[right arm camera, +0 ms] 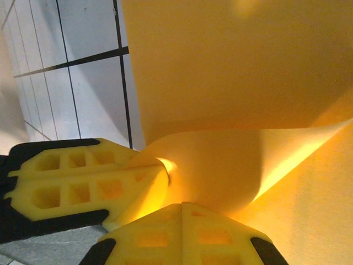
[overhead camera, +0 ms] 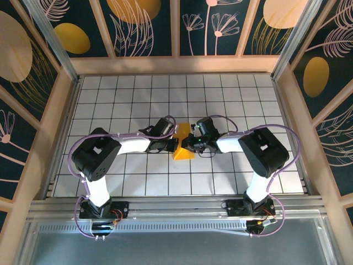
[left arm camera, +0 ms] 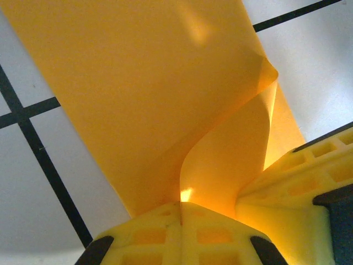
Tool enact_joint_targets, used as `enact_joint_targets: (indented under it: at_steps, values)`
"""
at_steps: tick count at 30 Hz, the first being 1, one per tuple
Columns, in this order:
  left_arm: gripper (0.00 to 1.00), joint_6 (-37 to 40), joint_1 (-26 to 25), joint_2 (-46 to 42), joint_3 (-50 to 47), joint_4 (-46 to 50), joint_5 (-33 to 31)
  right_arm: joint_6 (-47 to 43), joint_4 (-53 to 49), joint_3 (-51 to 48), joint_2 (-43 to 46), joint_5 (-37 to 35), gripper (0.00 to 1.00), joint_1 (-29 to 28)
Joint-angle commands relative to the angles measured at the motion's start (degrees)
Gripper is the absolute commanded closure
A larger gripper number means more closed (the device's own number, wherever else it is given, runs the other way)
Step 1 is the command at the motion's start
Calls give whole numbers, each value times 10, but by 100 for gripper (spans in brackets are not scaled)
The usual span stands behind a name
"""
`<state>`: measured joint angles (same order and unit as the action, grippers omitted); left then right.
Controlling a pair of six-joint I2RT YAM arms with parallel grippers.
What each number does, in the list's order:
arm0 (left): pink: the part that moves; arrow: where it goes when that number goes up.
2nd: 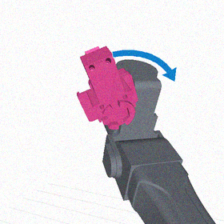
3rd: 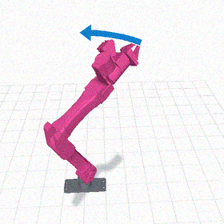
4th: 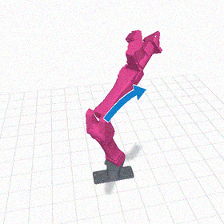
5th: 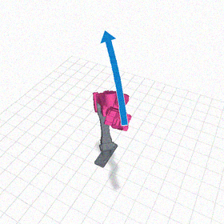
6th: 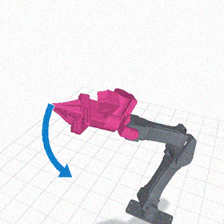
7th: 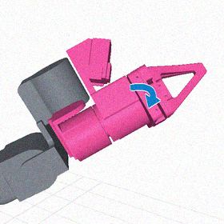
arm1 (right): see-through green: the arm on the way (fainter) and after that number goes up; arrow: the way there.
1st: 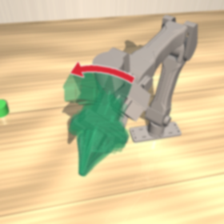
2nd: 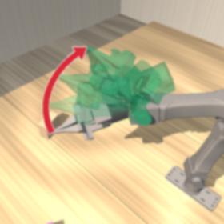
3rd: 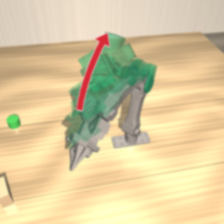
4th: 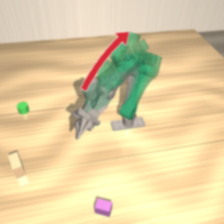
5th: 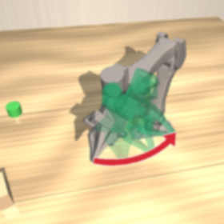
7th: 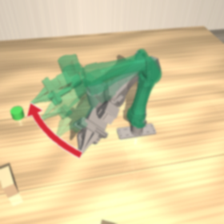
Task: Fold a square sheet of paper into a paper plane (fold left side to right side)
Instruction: Fold the triangle a second time at the center of the table.
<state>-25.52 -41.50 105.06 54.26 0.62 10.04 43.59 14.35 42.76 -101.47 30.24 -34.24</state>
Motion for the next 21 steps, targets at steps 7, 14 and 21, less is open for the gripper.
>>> enact_joint_targets:
  at_steps: [7, 14, 21]
  values:
    - [95, 10, 4, 20, 4, 28, 0, -24, -42, 13, -16, -33, 100, -5]
    - [87, 4, 5, -10, 10, 30, -13, -20, -53, 1, -14, -44, 100, -4]
    - [78, -14, 39, -106, 20, 52, -2, -12, -40, -13, -5, -43, 100, -4]
